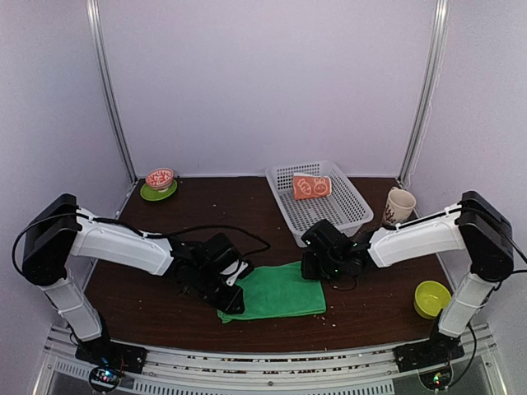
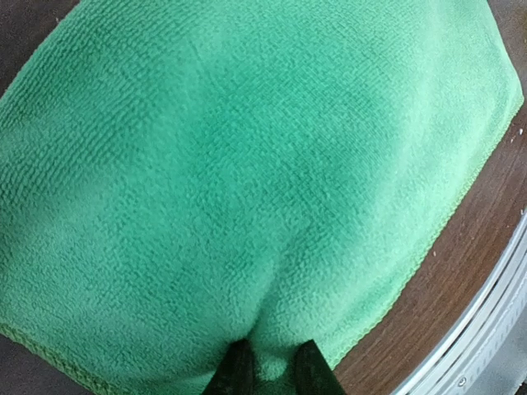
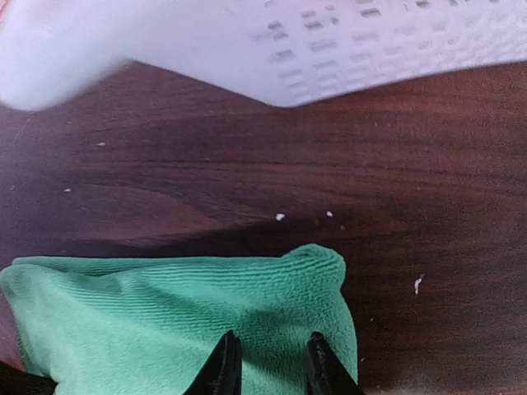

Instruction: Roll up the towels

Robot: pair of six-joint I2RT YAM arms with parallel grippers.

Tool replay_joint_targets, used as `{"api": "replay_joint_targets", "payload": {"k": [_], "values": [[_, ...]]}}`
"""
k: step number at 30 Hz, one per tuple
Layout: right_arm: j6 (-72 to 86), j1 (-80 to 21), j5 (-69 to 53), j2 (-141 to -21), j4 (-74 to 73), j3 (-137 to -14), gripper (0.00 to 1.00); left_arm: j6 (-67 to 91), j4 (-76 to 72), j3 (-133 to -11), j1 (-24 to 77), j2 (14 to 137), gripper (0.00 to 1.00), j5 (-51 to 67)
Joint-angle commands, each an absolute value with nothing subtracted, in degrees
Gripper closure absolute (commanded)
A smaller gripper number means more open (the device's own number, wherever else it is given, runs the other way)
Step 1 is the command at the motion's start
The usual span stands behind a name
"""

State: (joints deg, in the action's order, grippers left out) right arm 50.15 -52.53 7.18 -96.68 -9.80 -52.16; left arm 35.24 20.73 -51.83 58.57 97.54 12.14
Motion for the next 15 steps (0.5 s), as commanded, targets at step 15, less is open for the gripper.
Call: {"api": "replay_joint_targets", "payload": {"k": [15], "values": [[52.76,-49.96,4.58,-90.26,-9.23,-46.34,0.55,38.14,24.96,-42.41,59.76,88.89,0.76,12.69]]}}
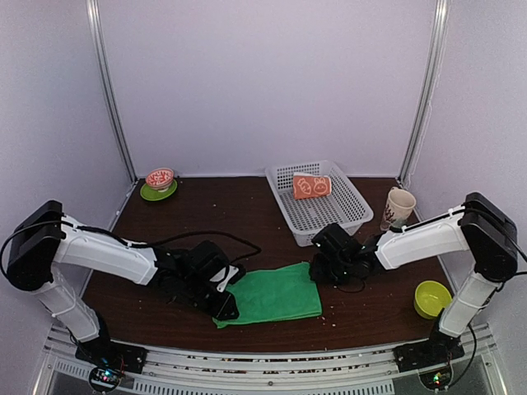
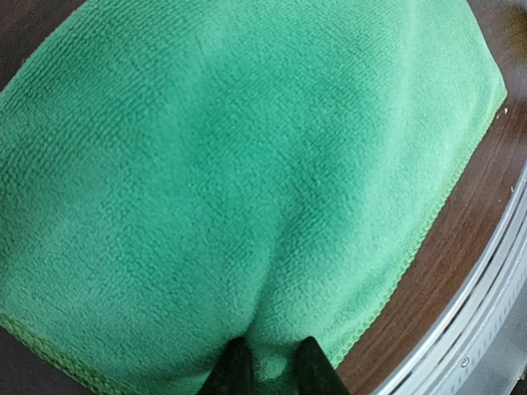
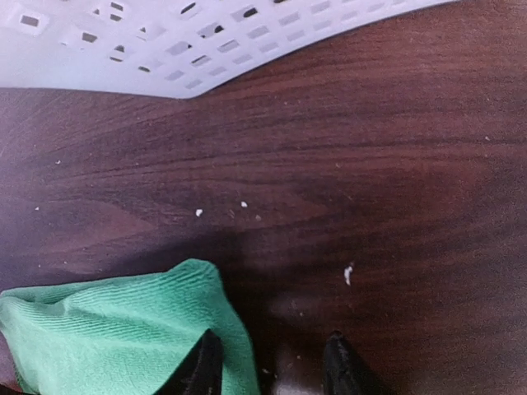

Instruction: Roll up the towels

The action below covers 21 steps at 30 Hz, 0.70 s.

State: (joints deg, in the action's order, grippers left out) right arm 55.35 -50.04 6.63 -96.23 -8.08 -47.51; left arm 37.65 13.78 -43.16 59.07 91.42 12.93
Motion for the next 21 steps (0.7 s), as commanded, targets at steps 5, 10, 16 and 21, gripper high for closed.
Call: {"api": "replay_joint_targets", "payload": {"k": [5,10,16,21], "values": [[49.28,-50.19,1.35,-81.73,-14.46,-46.58,0.47,35.66,30.11,-52.21,59.77,84.15,0.59,12.71],[48.23,-50.72,-8.06,-79.66,-12.61,-40.57,0.5,33.11,32.0,-60.27,59.68,83.24,0.49,9.39],[52.57,-51.19,-12.78,-79.41,-2.26,-32.12,0.53,35.21,26.35,-65.17,58.32,89.78,0.53,4.83],[53.72,-51.48,-16.03,-82.62,2.69,-31.2,0.55,36.93,25.72,-67.68,57.57,97.19,0.6,4.63]]}}
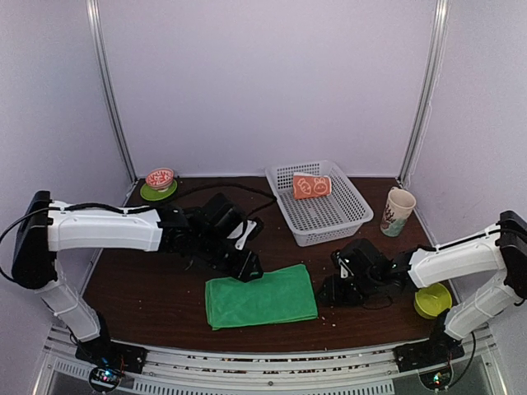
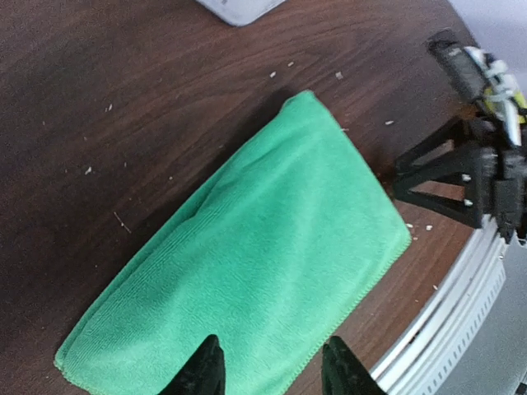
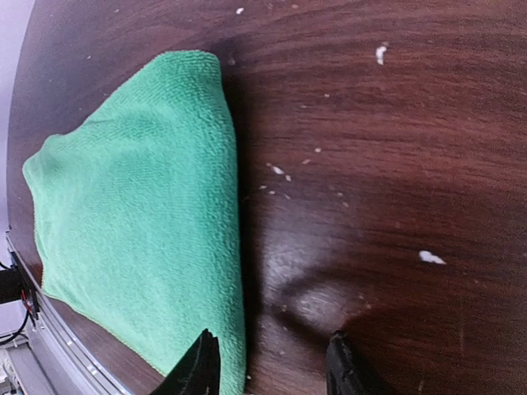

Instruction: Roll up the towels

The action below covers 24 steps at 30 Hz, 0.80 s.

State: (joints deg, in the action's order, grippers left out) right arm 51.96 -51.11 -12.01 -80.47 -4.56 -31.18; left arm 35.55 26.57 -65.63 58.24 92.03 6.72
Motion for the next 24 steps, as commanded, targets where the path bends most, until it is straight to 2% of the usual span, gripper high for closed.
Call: {"api": "replay_joint_targets", "payload": {"k": [1,7,11,19,24], "values": [[53.97,-51.5,-16.45,-83.56,3.35,-31.2,0.56,37.1,26.71,-68.06,57.57,98.23,0.61,3.71],[56.95,-51.72,-17.49,-87.55,4.18,-31.08,0.61,37.35,31.78,-69.31,57.57,102.24,0.66,-0.79],[58.33,-52.04,-17.16,-89.21,4.93,-30.35,0.67,37.25,31.82,-69.42,57.55,104.1,0.69,-0.38],[58.17,-51.48,-13.79,-84.96,3.04,-29.02,1.0,36.15,30.66,-70.04,58.37,105.55,0.71,2.0],[51.59,-50.49,-6.27,-77.24,-10.0,-31.86,1.0,36.05,28.91,-72.36,59.14,106.43,0.71,4.03]]}}
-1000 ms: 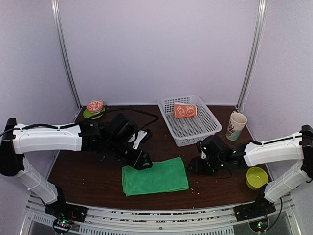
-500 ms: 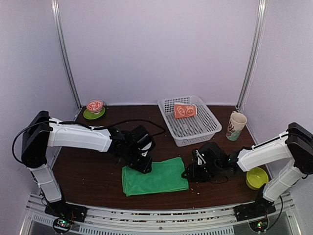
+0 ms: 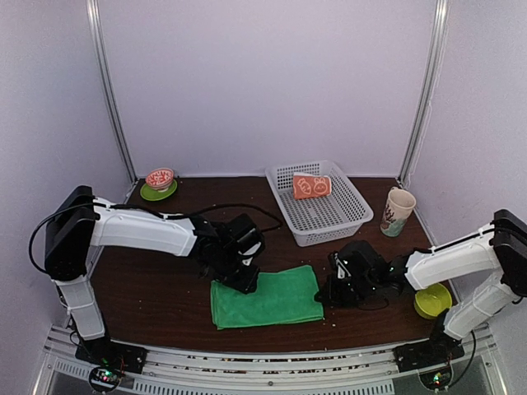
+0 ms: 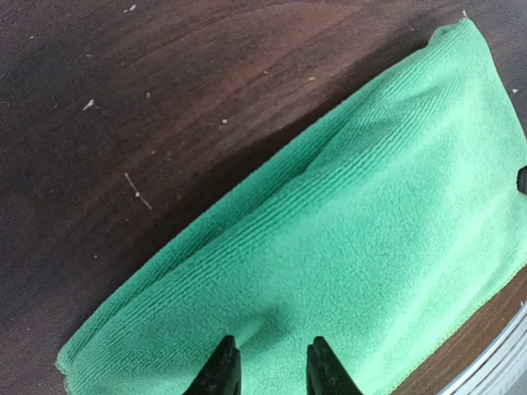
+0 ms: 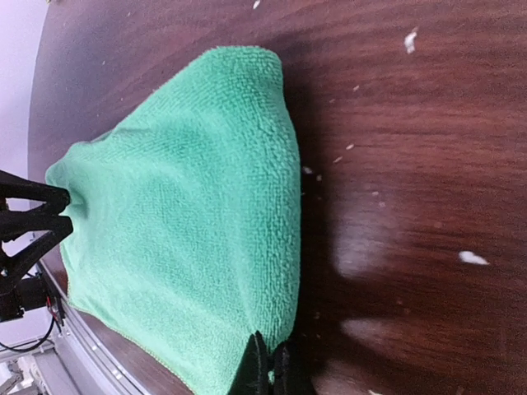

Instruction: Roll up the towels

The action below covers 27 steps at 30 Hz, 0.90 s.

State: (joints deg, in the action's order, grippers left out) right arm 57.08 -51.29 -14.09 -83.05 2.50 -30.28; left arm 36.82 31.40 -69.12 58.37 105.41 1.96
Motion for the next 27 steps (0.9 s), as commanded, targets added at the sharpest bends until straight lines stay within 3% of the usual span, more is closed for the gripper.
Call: {"api": "replay_joint_targets", "payload": {"k": [1,12,27], "values": [[49.81,-50.52,-4.32,-75.92,-15.09,-33.07,1.0,36.05,28.37,-73.22,59.15,106.7,0.71,4.56],[39.16,-50.58,9.8,-67.51,-38.8,-41.1,1.0,34.99,25.72,-86.28,59.15,110.69,0.69,9.84],[37.18,-57.37,11.52,-77.17,-34.28,-47.71,1.0,36.34,22.4,-77.23,59.15,110.69,0.7,12.53]]}}
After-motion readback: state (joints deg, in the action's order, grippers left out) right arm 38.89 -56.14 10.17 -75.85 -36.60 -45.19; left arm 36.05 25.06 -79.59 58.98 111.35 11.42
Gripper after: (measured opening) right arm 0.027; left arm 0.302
